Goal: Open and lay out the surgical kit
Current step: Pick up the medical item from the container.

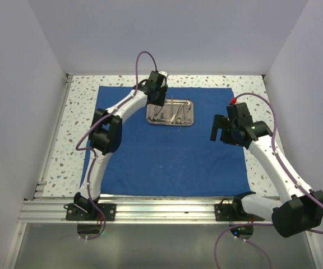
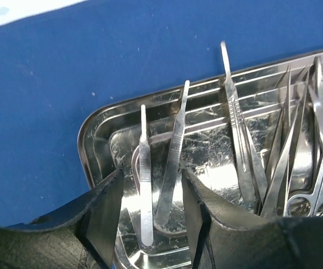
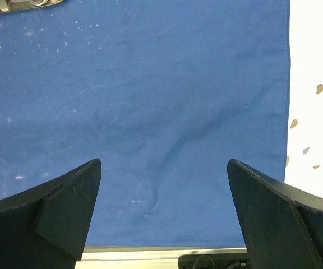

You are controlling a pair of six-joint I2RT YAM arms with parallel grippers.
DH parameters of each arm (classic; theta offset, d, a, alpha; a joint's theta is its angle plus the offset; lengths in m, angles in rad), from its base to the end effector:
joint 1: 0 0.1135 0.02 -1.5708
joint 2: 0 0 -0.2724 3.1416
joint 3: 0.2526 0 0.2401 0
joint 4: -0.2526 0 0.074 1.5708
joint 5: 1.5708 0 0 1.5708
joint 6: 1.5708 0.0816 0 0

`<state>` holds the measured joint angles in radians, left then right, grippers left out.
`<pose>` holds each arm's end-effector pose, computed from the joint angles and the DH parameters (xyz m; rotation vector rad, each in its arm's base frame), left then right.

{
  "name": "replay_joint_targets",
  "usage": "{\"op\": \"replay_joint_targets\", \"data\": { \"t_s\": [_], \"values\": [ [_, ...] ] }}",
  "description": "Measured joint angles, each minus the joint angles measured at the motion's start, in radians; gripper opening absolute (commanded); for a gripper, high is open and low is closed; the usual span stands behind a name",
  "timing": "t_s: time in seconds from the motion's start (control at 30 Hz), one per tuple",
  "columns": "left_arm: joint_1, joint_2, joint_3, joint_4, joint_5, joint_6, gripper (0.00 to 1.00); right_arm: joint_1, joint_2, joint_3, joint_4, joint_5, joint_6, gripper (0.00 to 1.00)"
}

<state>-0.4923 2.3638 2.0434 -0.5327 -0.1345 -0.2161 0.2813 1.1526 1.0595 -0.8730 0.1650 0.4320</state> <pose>0.4947 -0.2529 0.1717 0.2725 2.4046 -0.1619 0.2288 0.0522 0.2735 0.2544 2.5065 0.0791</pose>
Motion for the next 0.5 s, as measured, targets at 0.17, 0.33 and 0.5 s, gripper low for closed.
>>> {"op": "replay_joint_targets", "data": {
  "t_s": [0.17,0.33,0.5],
  "values": [
    [0.0,0.001,0.024,0.014,-0.006,0.001,0.5,0.0,0.017,0.001,0.001,0.0,0.0,0.98],
    [0.001,0.04,0.112,0.018,-0.014,0.0,0.46,0.0,0.021,0.005,-0.001,0.002,-0.001,0.98],
    [0.001,0.064,0.124,0.022,0.001,0.0,0.45,0.0,0.026,0.015,-0.003,0.008,-0.007,0.98]
  ]
}}
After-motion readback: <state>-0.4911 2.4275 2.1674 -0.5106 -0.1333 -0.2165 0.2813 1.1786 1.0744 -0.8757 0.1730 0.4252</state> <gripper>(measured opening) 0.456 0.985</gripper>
